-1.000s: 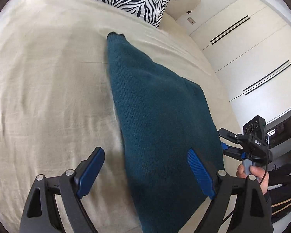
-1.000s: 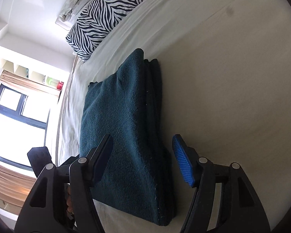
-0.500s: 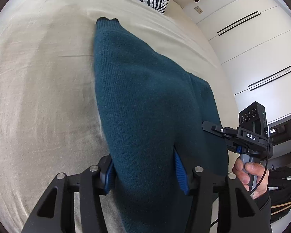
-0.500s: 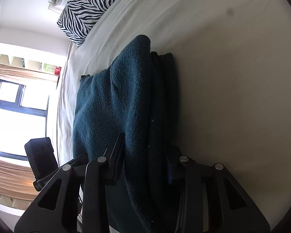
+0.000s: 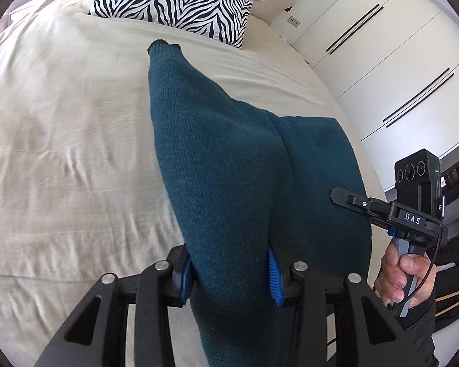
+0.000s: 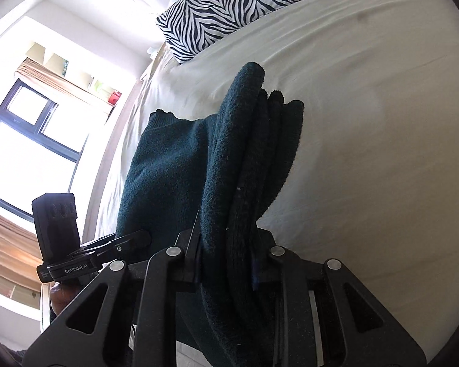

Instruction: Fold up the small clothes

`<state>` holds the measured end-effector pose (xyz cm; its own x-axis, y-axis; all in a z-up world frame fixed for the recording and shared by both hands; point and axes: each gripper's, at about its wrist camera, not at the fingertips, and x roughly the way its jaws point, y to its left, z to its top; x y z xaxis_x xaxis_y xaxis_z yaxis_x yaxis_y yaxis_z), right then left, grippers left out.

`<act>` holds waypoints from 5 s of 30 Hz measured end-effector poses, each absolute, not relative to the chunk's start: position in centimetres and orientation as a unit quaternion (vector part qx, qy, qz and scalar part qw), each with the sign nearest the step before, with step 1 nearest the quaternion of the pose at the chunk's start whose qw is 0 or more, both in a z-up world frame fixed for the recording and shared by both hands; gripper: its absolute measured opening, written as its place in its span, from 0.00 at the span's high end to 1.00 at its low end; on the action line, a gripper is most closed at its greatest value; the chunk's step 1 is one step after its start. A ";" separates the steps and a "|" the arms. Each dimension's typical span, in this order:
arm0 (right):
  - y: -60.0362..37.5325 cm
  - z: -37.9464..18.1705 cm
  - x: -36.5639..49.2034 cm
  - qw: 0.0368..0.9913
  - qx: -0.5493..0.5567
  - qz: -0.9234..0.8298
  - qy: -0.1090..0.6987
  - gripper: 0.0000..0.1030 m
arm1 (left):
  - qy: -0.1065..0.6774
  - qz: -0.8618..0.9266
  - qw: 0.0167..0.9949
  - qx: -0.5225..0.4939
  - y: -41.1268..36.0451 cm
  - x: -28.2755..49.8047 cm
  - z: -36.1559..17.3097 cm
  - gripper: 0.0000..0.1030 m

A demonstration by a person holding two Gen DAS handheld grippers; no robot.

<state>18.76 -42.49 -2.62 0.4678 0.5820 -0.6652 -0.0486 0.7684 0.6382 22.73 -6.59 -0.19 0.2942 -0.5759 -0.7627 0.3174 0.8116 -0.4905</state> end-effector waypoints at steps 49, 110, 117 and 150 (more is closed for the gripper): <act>-32.9 -11.9 1.3 0.783 0.388 0.231 0.427 0.65 | 0.427 -0.220 0.875 -0.063 0.6 4.2 -6.9 0.21; -25.6 -1.4 -2.3 0.893 0.069 -0.050 0.442 0.00 | 0.452 -0.017 0.892 0.003 2.1 1.1 -3.6 0.00; -25.2 -1.6 -2.2 0.891 0.067 -0.045 0.448 0.00 | 0.454 -0.018 0.891 0.004 1.9 1.1 -3.9 0.00; -24.4 -2.2 -2.4 0.887 0.064 -0.037 0.455 0.00 | 0.457 -0.019 0.889 0.004 1.9 0.8 -4.3 0.00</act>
